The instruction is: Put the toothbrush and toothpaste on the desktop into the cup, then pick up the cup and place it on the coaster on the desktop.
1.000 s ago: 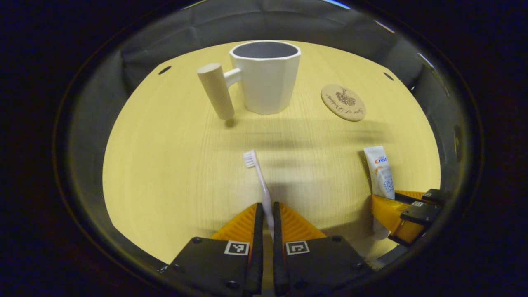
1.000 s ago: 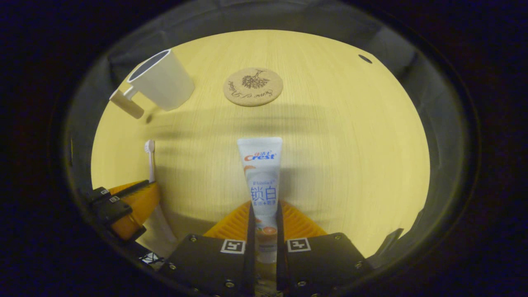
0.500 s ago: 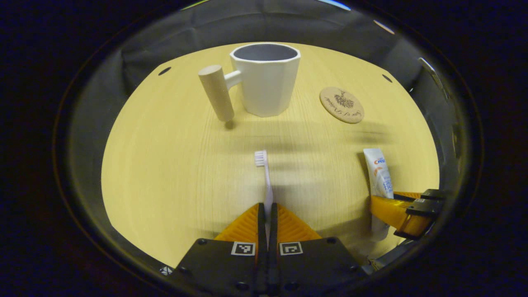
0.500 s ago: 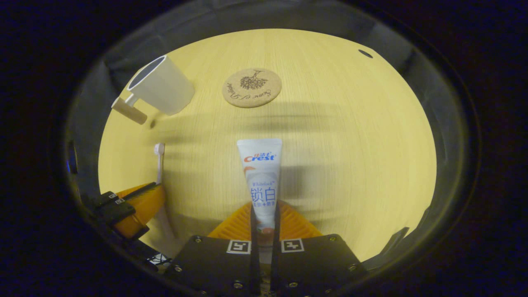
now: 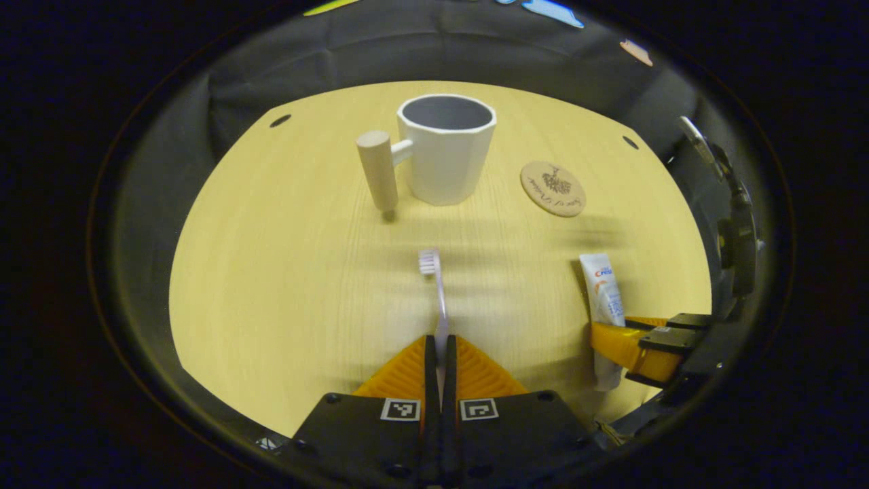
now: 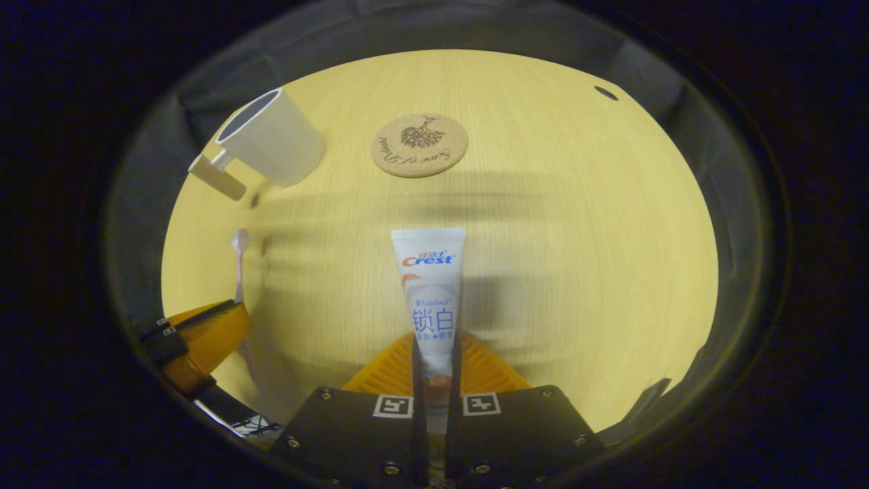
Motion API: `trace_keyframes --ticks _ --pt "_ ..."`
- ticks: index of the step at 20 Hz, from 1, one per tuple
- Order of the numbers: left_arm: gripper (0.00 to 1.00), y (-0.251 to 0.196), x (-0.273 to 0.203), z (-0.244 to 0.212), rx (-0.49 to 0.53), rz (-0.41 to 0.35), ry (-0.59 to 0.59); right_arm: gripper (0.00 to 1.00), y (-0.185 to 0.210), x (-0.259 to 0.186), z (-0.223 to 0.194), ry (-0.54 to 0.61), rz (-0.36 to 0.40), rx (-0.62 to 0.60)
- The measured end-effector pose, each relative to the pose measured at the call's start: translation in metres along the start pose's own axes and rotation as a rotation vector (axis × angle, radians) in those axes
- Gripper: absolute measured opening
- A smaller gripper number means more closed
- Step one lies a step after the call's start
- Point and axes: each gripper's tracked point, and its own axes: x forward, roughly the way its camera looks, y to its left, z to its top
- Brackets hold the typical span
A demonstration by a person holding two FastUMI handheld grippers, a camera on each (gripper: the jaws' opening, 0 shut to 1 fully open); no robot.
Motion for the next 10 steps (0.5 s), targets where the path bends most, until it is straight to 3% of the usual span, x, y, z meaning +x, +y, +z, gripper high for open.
trace_keyframes --ticks 10 --pt "0.07 -0.016 -0.072 0.066 0.008 -0.063 -0.174 0.12 0.0 0.0 0.0 -0.019 0.002 -0.013"
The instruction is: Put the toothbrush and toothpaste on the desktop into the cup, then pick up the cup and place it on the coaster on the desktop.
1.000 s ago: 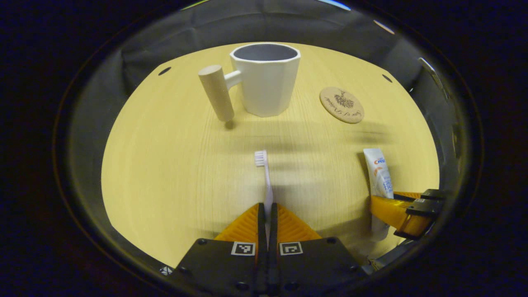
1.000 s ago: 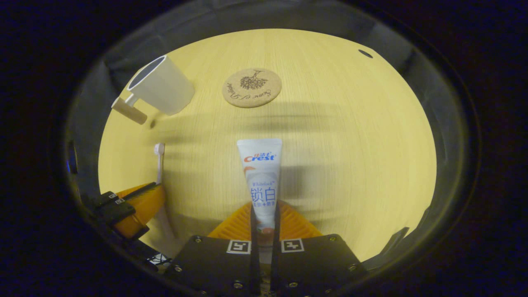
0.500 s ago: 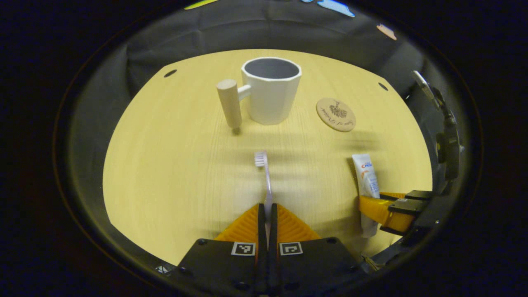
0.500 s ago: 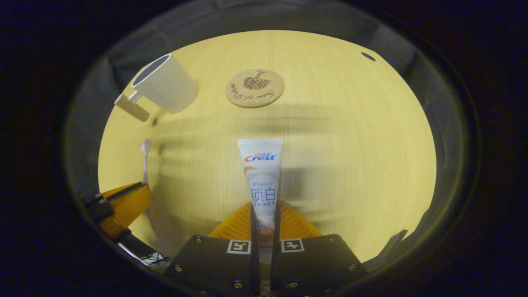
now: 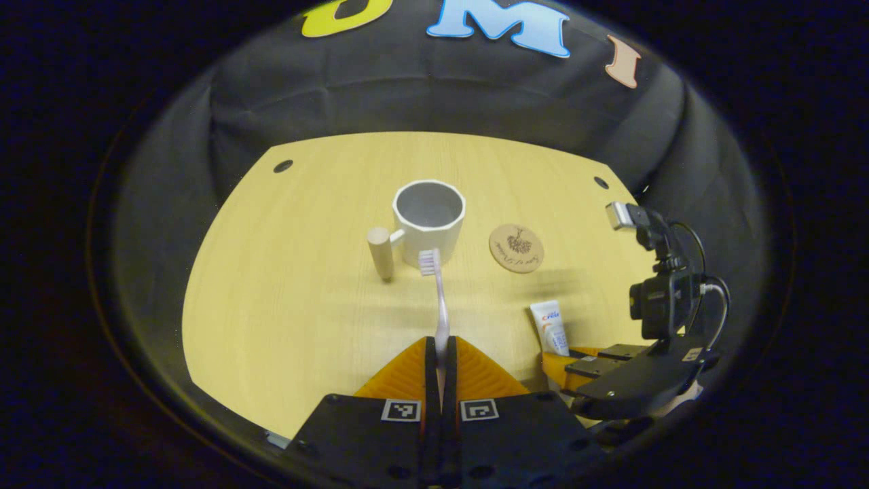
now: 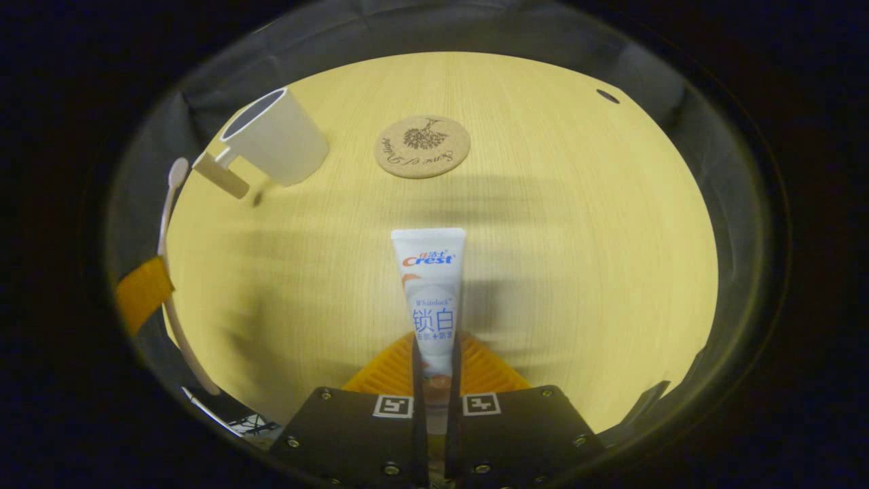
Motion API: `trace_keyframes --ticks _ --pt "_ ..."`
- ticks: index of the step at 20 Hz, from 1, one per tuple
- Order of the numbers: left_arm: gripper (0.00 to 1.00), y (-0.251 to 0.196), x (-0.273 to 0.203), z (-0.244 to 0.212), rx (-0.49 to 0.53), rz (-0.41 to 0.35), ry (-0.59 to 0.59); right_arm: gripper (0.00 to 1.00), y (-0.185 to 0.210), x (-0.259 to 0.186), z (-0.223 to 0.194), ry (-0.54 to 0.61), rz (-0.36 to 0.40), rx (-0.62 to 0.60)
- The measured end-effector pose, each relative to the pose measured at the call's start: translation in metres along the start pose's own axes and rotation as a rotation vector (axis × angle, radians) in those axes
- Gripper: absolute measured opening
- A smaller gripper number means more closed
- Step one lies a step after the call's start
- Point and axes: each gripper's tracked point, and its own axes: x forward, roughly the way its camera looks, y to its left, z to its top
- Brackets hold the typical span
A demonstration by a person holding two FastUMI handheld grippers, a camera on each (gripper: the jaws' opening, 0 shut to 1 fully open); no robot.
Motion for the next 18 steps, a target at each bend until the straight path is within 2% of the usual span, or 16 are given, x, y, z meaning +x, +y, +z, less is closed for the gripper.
trace_keyframes --ticks 8,15,18 --pt "0.07 0.009 -0.014 0.081 -0.019 -0.032 -0.137 0.12 0.0 0.001 0.0 -0.003 0.002 0.005" --pt "0.07 0.014 0.005 0.166 -0.031 -0.091 -0.275 0.12 0.0 0.001 0.001 -0.002 0.006 0.012" --pt "0.07 0.01 0.02 0.193 -0.023 -0.139 -0.344 0.12 0.0 0.001 0.001 -0.015 0.011 0.018"
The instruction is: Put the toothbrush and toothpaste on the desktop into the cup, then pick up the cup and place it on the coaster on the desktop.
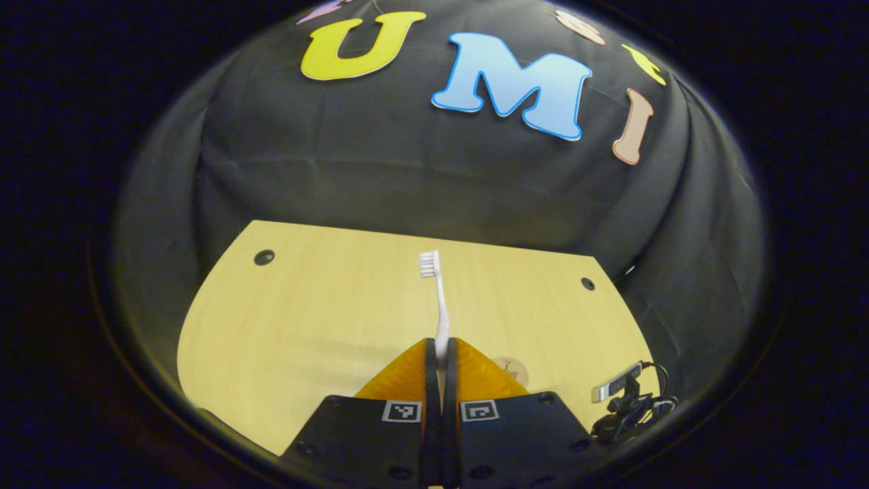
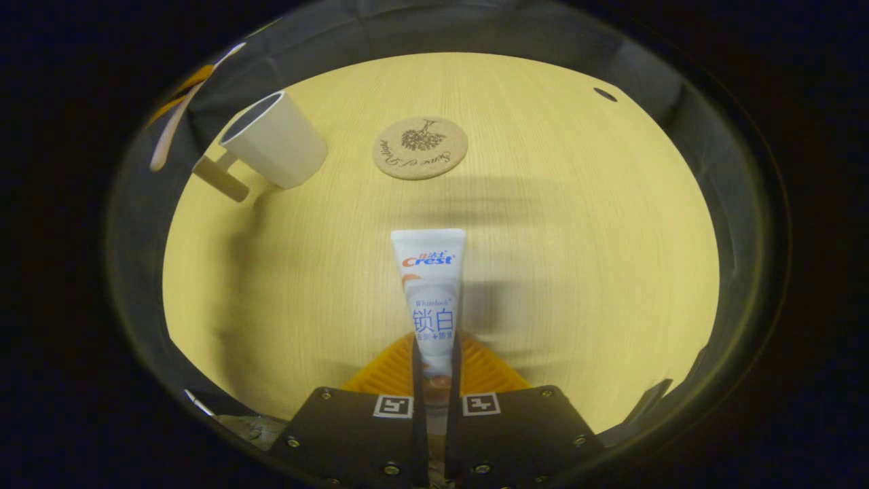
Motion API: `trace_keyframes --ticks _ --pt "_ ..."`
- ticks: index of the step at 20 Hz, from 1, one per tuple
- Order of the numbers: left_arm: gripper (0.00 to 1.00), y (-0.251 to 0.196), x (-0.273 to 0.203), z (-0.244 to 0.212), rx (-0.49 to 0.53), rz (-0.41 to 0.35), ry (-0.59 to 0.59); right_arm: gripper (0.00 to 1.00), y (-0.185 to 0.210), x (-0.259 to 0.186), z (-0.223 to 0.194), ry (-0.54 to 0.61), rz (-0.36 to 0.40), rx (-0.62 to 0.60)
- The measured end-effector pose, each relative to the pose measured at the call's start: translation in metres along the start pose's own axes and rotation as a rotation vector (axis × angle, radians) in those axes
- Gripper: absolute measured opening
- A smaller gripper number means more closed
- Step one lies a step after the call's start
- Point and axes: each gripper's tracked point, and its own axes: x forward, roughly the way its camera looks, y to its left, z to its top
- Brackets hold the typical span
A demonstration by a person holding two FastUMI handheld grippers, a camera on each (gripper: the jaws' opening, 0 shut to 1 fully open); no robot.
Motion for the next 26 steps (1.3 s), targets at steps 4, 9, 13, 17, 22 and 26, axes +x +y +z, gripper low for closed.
trace_keyframes --ticks 4,9,13,17,22,26 --pt "0.07 0.0 0.028 0.013 0.002 -0.038 -0.076 0.12 0.0 0.0 0.0 -0.005 0.015 0.011" --pt "0.07 0.01 0.052 0.018 0.036 -0.023 -0.136 0.12 0.0 0.0 0.0 -0.017 0.026 0.02" --pt "0.07 0.016 0.068 0.003 0.074 0.0 -0.139 0.12 0.0 -0.001 0.003 -0.034 0.041 0.047" --pt "0.07 0.016 0.079 -0.02 0.075 0.006 -0.104 0.12 -0.009 -0.009 0.014 -0.063 0.03 0.077" --pt "0.07 0.031 0.082 -0.035 0.092 0.068 -0.078 0.12 -0.007 -0.044 0.065 -0.193 0.064 0.113" --pt "0.08 0.038 0.078 -0.043 0.093 0.071 -0.072 0.11 0.008 -0.078 0.116 -0.3 0.086 0.078"
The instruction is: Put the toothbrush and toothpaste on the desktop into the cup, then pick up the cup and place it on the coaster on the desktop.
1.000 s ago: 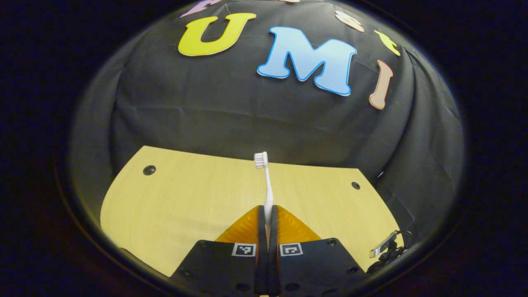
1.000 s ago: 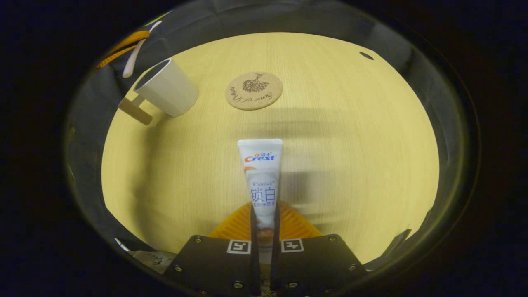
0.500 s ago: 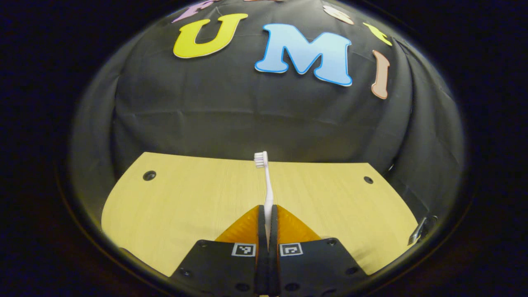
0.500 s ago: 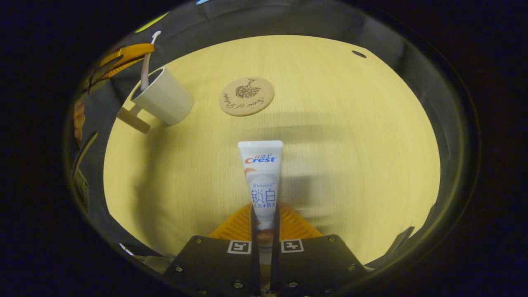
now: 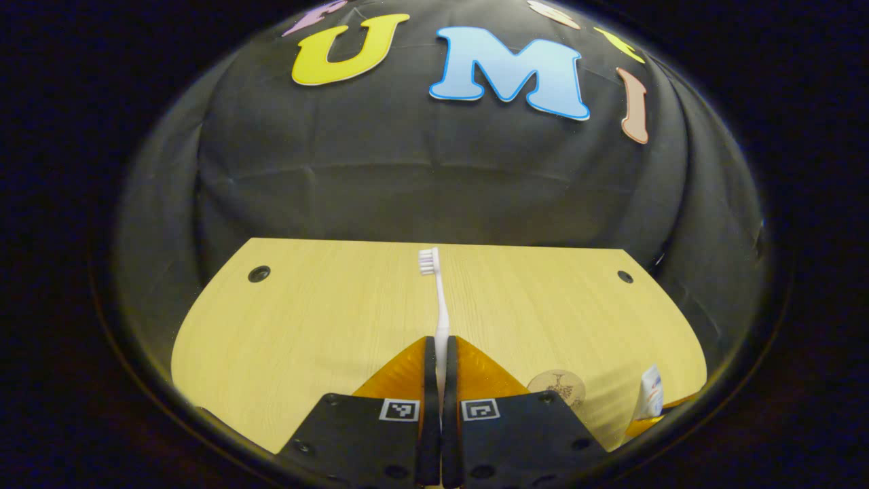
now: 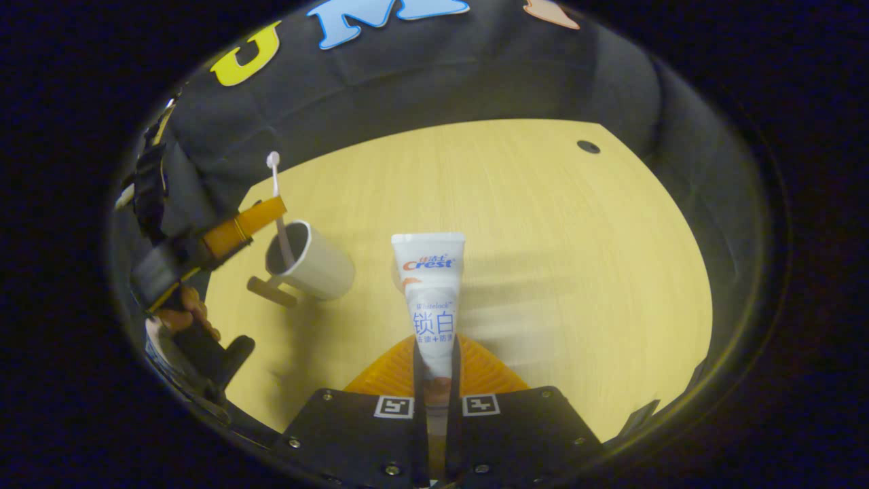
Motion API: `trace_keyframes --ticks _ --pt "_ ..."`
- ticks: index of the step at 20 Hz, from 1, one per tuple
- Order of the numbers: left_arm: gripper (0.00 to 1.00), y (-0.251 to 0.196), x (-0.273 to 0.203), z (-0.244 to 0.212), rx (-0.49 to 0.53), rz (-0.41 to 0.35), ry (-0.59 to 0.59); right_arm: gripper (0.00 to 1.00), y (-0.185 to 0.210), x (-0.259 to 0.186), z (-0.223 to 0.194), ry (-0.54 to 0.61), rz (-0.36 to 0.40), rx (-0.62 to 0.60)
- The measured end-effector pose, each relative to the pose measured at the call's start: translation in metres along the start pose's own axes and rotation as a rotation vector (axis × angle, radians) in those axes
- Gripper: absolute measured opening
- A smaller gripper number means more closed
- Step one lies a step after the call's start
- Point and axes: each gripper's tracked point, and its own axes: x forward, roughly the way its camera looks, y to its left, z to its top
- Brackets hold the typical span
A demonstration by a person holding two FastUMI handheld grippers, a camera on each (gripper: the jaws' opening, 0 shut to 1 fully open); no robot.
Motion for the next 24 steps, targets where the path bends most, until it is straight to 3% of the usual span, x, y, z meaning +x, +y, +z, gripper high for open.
trace_keyframes --ticks 4,5,6,10,12,20,21,24 --pt "0.14 0.0 -0.004 -0.009 -0.01 -0.016 0.023 0.11 0.033 -0.012 0.058 -0.105 0.087 0.03" --pt "0.19 -0.001 -0.007 -0.009 -0.011 -0.019 0.026 0.11 0.044 -0.019 0.072 -0.125 0.101 0.034" --pt "0.32 0.001 -0.011 -0.011 -0.011 -0.014 0.027 0.11 0.051 -0.02 0.08 -0.145 0.112 0.036" --pt "0.4 0.005 -0.029 -0.017 -0.024 -0.031 0.04 0.11 0.076 -0.019 0.107 -0.233 0.169 0.068" --pt "0.49 0.01 -0.041 -0.02 -0.023 -0.032 0.043 0.11 0.085 -0.019 0.113 -0.258 0.206 0.082" --pt "0.46 0.059 -0.084 -0.048 -0.015 -0.022 0.094 0.11 0.148 0.011 0.131 -0.296 0.361 0.124" --pt "0.52 0.063 -0.089 -0.052 -0.012 -0.028 0.105 0.11 0.153 0.017 0.132 -0.295 0.368 0.132" --pt "0.51 0.08 -0.1 -0.065 0.007 -0.029 0.129 0.11 0.159 0.039 0.137 -0.312 0.342 0.137"
